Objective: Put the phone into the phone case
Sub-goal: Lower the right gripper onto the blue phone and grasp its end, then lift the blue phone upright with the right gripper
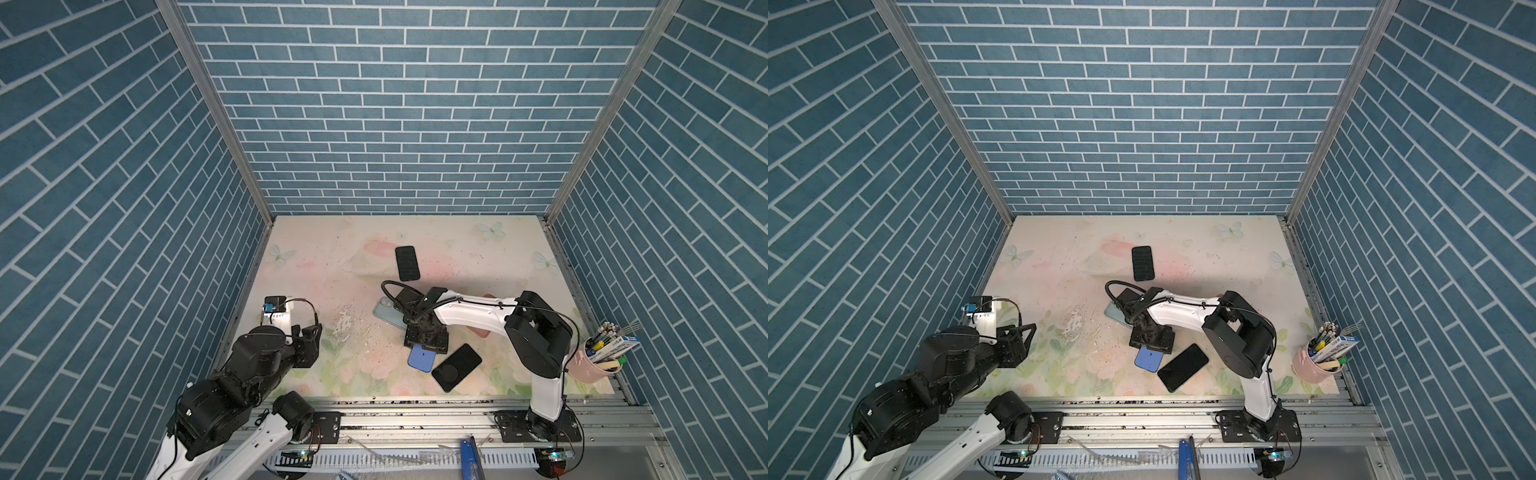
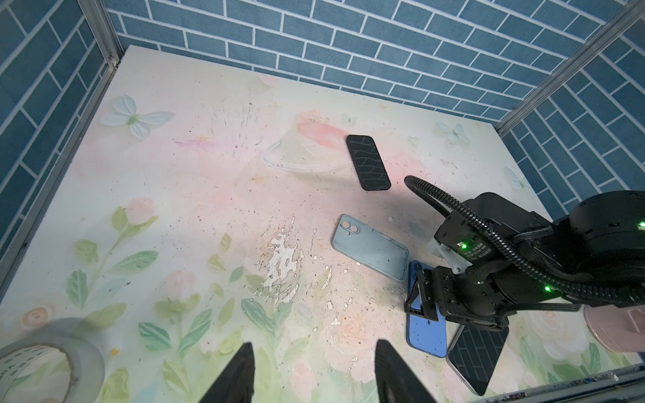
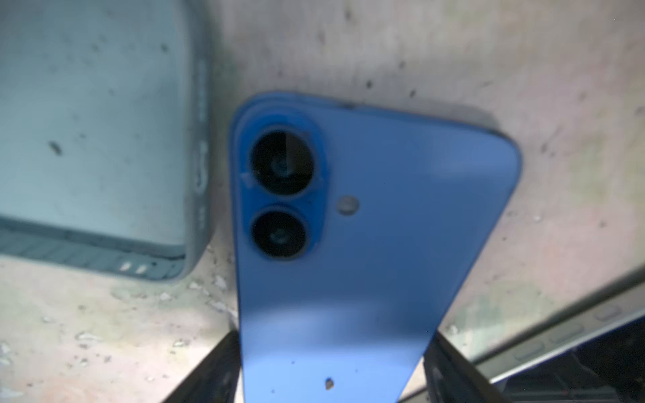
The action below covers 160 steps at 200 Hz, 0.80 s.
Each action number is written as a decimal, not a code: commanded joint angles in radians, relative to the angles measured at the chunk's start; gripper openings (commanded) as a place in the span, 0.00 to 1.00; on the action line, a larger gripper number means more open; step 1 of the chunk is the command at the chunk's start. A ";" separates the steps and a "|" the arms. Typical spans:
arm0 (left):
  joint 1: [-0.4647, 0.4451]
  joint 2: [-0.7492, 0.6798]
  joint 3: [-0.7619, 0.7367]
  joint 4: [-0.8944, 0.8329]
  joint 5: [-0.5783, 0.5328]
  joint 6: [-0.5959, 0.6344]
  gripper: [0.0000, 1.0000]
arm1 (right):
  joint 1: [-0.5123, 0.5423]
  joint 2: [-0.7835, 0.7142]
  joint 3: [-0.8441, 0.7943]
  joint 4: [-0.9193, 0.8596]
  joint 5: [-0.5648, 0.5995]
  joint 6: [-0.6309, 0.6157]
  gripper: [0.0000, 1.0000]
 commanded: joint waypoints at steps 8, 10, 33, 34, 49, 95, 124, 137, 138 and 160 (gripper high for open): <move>0.006 -0.009 -0.010 0.008 0.001 0.007 0.57 | -0.018 0.009 -0.048 -0.017 0.042 0.026 0.72; 0.006 -0.008 -0.010 0.008 0.001 0.007 0.57 | -0.020 0.007 -0.048 -0.017 0.043 0.025 0.72; 0.006 -0.008 -0.010 0.008 0.001 0.007 0.57 | -0.028 -0.013 -0.043 -0.043 0.076 0.007 0.72; 0.006 -0.008 -0.010 0.008 0.001 0.007 0.57 | -0.028 -0.014 -0.042 -0.044 0.078 0.005 0.72; 0.006 -0.008 -0.010 0.008 0.001 0.007 0.57 | -0.037 -0.034 -0.022 -0.083 0.129 -0.013 0.72; 0.005 -0.003 -0.010 0.007 0.001 0.007 0.57 | -0.076 -0.104 0.060 -0.058 0.236 -0.310 0.71; 0.006 -0.003 -0.010 0.009 0.001 0.007 0.57 | -0.088 -0.064 0.162 0.006 0.140 -0.654 0.72; 0.006 -0.003 -0.010 0.008 -0.001 0.008 0.57 | -0.095 -0.009 0.238 -0.028 0.094 -0.705 0.71; 0.006 -0.003 -0.010 0.008 -0.001 0.009 0.57 | -0.096 -0.003 0.245 -0.034 0.090 -0.708 0.71; 0.006 0.000 -0.010 0.008 0.001 0.008 0.57 | -0.096 0.089 0.357 -0.086 0.049 -0.723 0.72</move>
